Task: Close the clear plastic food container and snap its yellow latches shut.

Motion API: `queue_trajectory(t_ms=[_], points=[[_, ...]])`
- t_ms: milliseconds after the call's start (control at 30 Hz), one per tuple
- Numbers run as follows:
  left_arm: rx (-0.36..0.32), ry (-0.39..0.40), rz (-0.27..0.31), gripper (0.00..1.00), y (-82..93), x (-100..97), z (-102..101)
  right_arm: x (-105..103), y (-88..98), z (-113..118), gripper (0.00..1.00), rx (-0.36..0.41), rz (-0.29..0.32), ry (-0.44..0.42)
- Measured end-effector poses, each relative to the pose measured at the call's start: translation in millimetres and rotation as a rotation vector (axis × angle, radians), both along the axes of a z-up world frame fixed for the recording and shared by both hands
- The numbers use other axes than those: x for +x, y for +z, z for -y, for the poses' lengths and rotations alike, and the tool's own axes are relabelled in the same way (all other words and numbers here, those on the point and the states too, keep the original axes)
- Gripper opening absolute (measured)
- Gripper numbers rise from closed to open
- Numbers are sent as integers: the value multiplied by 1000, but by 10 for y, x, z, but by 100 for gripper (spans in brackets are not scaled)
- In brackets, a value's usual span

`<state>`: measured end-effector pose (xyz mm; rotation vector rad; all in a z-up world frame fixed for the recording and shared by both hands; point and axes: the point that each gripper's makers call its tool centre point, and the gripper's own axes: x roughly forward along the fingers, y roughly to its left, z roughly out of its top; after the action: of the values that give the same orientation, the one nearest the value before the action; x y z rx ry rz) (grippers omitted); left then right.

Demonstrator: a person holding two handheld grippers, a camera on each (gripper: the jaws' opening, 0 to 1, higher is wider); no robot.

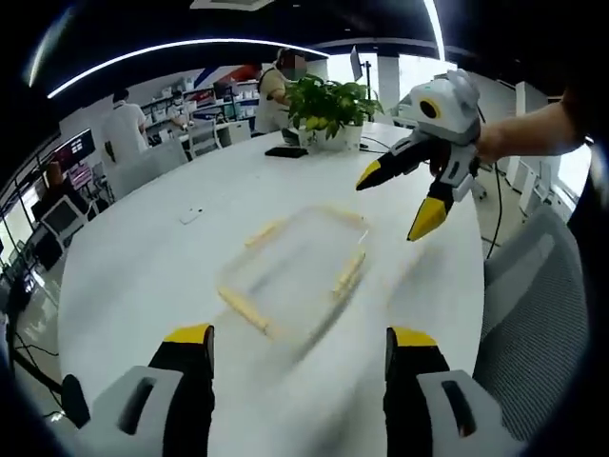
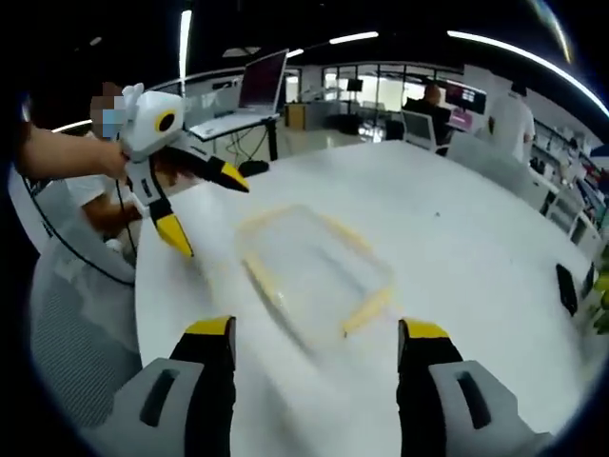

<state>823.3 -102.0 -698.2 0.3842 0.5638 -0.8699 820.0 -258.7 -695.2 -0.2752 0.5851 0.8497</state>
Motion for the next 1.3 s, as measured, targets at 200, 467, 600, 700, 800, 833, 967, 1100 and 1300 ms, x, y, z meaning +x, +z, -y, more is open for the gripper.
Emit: queue_trajectory(t_ms=[200, 467, 600, 700, 800, 833, 967, 1100, 1300], points=[[-11, 23, 14, 80, -7, -226, -62, -212, 23, 84, 72, 7, 35, -29], [-57, 74, 46, 92, 65, -446, -119, -401, 31, 206, 79, 13, 64, -85], [-56, 91, 60, 95, 61, -543, -156, -468, 41, 272, 83, 15, 86, -114], [-60, 104, 59, 99, 53, -622, -182, -531, 37, 309, 84, 17, 96, -125], [-61, 108, 74, 99, 59, -665, -201, -565, 48, 347, 89, 22, 120, -141], [-59, 112, 74, 99, 55, -681, -210, -578, 49, 353, 91, 25, 123, -142], [-51, 124, 82, 99, 58, -722, -237, -618, 70, 368, 97, 38, 136, -148], [-50, 122, 85, 99, 68, -748, -222, -631, 88, 400, 99, 46, 153, -163], [-53, 121, 88, 99, 96, -756, -195, -686, 31, 409, 99, 33, 138, -149]])
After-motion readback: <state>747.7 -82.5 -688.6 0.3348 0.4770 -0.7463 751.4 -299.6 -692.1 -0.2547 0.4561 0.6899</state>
